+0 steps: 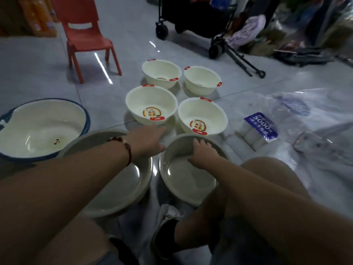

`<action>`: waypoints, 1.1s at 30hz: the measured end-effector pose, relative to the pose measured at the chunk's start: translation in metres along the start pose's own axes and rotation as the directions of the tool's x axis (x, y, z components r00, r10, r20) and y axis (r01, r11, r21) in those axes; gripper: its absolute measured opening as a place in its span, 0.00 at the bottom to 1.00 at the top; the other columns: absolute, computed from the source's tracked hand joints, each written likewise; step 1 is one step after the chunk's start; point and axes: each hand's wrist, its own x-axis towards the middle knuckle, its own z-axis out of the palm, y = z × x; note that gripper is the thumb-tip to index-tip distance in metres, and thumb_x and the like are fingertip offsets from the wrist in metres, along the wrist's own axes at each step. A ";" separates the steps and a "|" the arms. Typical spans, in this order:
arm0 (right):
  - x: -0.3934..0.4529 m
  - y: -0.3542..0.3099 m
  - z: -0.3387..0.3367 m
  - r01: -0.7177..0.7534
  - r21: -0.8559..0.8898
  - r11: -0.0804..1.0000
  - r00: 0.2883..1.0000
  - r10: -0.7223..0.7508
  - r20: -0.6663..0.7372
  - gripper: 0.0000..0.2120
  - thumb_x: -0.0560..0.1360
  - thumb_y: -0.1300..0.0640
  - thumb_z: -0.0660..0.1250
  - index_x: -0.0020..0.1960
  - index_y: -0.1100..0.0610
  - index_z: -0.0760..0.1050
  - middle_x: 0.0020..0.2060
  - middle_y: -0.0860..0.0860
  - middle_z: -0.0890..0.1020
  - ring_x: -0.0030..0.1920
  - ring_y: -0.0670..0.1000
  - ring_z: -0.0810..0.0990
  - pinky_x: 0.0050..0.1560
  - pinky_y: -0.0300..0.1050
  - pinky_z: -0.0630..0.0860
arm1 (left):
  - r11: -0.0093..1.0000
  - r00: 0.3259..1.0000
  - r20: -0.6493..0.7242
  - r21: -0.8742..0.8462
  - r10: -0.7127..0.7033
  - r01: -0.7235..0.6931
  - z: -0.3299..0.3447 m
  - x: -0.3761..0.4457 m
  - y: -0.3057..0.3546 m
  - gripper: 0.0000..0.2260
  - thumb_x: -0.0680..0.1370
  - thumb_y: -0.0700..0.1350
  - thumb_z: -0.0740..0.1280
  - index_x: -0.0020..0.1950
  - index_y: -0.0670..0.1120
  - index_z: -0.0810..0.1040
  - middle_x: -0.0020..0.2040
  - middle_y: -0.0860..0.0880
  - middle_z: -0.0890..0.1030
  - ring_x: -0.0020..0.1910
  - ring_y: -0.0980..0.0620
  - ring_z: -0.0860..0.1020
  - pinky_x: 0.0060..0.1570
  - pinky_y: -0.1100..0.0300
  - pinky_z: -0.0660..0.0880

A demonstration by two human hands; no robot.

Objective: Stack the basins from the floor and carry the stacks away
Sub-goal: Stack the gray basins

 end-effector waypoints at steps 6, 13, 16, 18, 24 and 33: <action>-0.002 -0.023 -0.001 0.162 0.017 0.987 0.980 -0.159 -0.119 0.35 0.80 0.50 0.61 0.80 0.57 0.47 0.79 0.60 0.54 0.78 0.63 0.53 0.76 0.61 0.55 | 0.978 0.972 0.119 0.077 -0.204 0.196 0.053 -0.040 0.004 0.35 0.80 0.60 0.61 0.81 0.50 0.49 0.81 0.43 0.53 0.76 0.40 0.60 0.72 0.43 0.63; 0.014 -0.009 0.068 0.115 -0.097 0.989 0.991 -0.107 0.077 0.38 0.80 0.41 0.57 0.81 0.54 0.41 0.80 0.58 0.46 0.79 0.63 0.46 0.77 0.60 0.47 | 0.955 0.951 0.157 0.181 -0.266 0.237 0.059 -0.033 -0.002 0.37 0.80 0.62 0.59 0.81 0.49 0.45 0.81 0.41 0.47 0.78 0.37 0.54 0.74 0.39 0.57; 0.028 -0.011 0.090 0.110 -0.091 0.990 0.991 -0.103 0.080 0.41 0.78 0.39 0.59 0.81 0.55 0.44 0.80 0.57 0.49 0.79 0.61 0.49 0.77 0.59 0.50 | 0.960 0.950 0.170 0.141 -0.263 0.241 0.065 -0.024 0.005 0.37 0.80 0.60 0.59 0.81 0.48 0.44 0.81 0.41 0.46 0.78 0.37 0.52 0.75 0.39 0.56; 0.037 -0.014 0.112 0.097 -0.094 0.991 0.992 -0.089 0.091 0.42 0.76 0.38 0.62 0.80 0.56 0.48 0.79 0.57 0.54 0.78 0.61 0.54 0.76 0.57 0.53 | 0.965 0.953 0.191 0.156 -0.237 0.209 0.072 -0.018 0.003 0.37 0.80 0.61 0.59 0.81 0.49 0.44 0.81 0.42 0.46 0.79 0.37 0.52 0.75 0.40 0.56; 0.049 -0.021 0.169 0.078 -0.098 0.992 0.983 -0.060 0.173 0.42 0.75 0.39 0.65 0.78 0.60 0.54 0.75 0.59 0.63 0.73 0.61 0.63 0.73 0.54 0.60 | 0.961 0.920 0.306 0.197 -0.246 0.192 0.080 -0.001 -0.021 0.37 0.81 0.60 0.58 0.81 0.49 0.42 0.81 0.42 0.44 0.79 0.38 0.51 0.76 0.41 0.55; 0.068 -0.007 0.206 0.011 -0.090 0.996 0.956 0.016 0.291 0.24 0.82 0.53 0.58 0.75 0.58 0.60 0.65 0.59 0.75 0.64 0.60 0.76 0.63 0.51 0.71 | 0.949 0.859 0.419 0.236 -0.293 0.209 0.104 0.006 -0.051 0.37 0.80 0.61 0.59 0.82 0.51 0.43 0.81 0.43 0.47 0.78 0.40 0.54 0.74 0.45 0.58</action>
